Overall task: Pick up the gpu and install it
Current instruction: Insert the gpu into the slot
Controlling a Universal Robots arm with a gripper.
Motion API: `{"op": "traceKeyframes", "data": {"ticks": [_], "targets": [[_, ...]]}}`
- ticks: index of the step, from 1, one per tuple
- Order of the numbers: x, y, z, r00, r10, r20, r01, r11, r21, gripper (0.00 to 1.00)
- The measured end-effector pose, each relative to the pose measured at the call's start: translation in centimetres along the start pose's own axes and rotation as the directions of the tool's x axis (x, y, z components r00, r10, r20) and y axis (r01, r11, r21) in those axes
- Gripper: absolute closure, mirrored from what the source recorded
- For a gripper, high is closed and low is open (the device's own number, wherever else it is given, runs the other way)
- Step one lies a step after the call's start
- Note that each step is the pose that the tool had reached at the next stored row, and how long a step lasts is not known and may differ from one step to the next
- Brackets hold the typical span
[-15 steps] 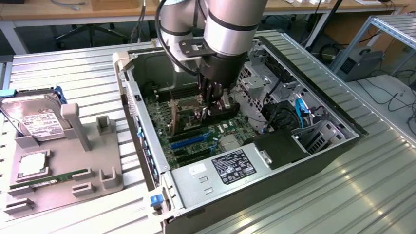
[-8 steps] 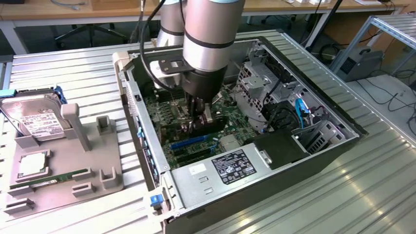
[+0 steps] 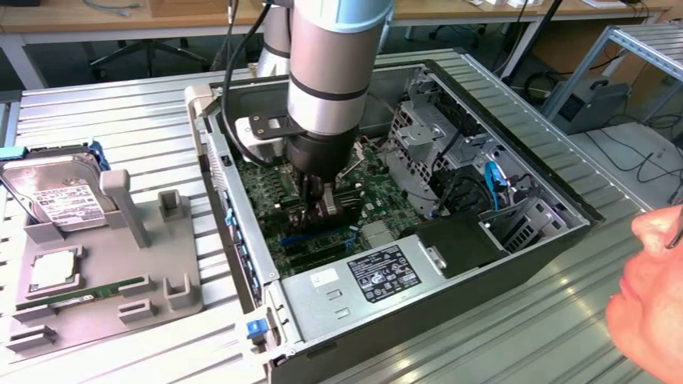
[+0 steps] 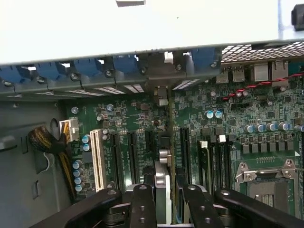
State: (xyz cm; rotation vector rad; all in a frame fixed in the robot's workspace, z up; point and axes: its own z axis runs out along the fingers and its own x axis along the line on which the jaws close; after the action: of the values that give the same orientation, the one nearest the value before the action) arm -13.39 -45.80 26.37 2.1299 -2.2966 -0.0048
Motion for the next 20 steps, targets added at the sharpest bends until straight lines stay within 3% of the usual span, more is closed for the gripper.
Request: {"op": "traceKeyframes", "data": {"ticks": [3,13,20], "targets": [[0.0,0.01,0.04,1.0,0.0,0.0049,0.0,1.0,-0.0002,0.73],[0.02,0.04,0.59,1.0,0.0,0.0045,0.0,1.0,-0.0006,0.73],[0.02,0.04,0.42,1.0,0.0,0.005,0.0,1.0,0.0,0.73]]}}
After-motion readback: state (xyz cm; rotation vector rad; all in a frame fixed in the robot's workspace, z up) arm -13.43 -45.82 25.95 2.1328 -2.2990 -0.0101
